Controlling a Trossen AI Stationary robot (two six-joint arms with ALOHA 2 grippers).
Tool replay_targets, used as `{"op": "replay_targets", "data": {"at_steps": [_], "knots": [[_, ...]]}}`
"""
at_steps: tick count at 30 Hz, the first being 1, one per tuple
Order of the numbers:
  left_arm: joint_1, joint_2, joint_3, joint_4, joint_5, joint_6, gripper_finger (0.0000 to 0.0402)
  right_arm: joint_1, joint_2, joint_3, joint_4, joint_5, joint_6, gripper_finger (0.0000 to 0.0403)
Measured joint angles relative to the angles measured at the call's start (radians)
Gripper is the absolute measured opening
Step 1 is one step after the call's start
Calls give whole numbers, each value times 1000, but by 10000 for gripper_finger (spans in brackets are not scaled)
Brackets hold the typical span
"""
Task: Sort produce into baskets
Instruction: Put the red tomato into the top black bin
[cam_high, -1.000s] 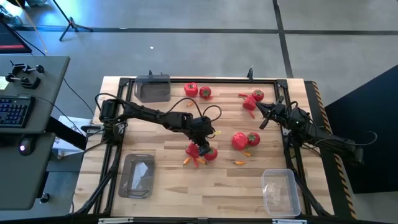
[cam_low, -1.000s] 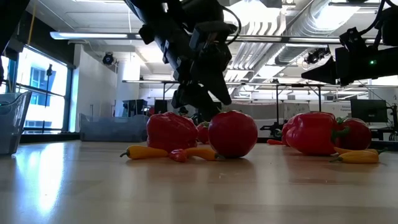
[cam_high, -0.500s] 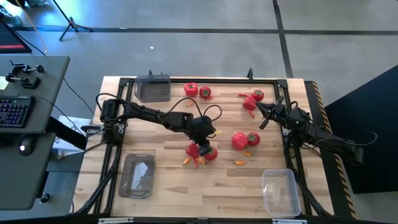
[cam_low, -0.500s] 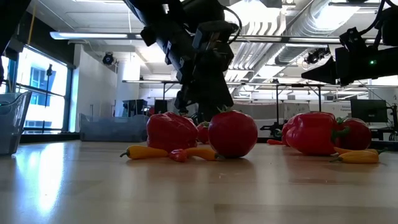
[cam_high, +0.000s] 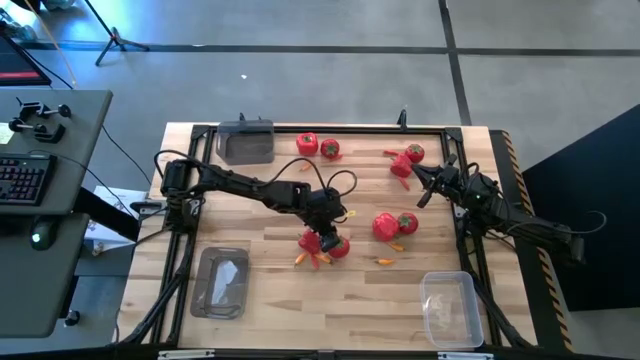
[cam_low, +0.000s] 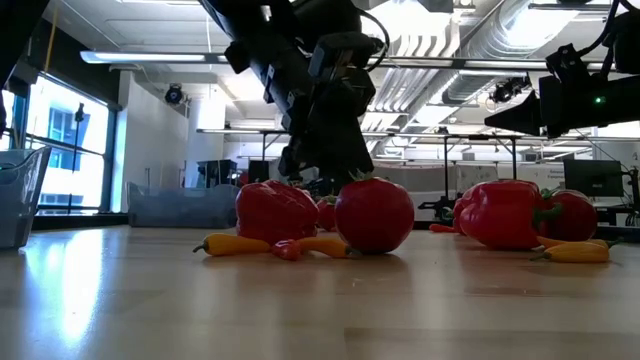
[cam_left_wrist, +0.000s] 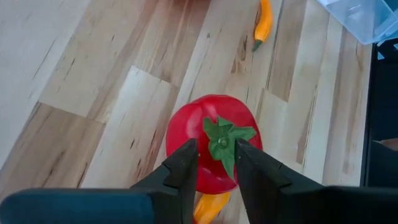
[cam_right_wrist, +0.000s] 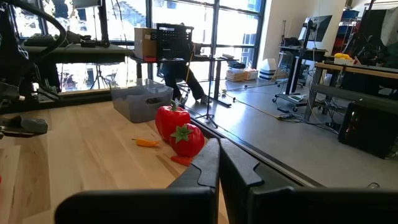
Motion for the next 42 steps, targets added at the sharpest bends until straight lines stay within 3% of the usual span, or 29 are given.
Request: {"op": "replay_targets", "data": {"at_steps": [7, 21, 26, 33, 42], "knots": [[0, 0, 0, 23, 0, -8, 128, 0, 0, 0, 0, 0, 0, 0], [0, 36, 0, 25, 23, -34, 119, 0, 0, 0, 0, 0, 0, 0], [0, 37, -1, 25, 19, -28, 91, 0, 0, 0, 0, 0, 0, 0], [0, 37, 0, 24, -5, 25, 11, 0, 0, 0, 0, 0, 0, 0], [5, 24, 0, 33, -12, 119, 0, 0, 0, 0, 0, 0, 0, 0]]}}
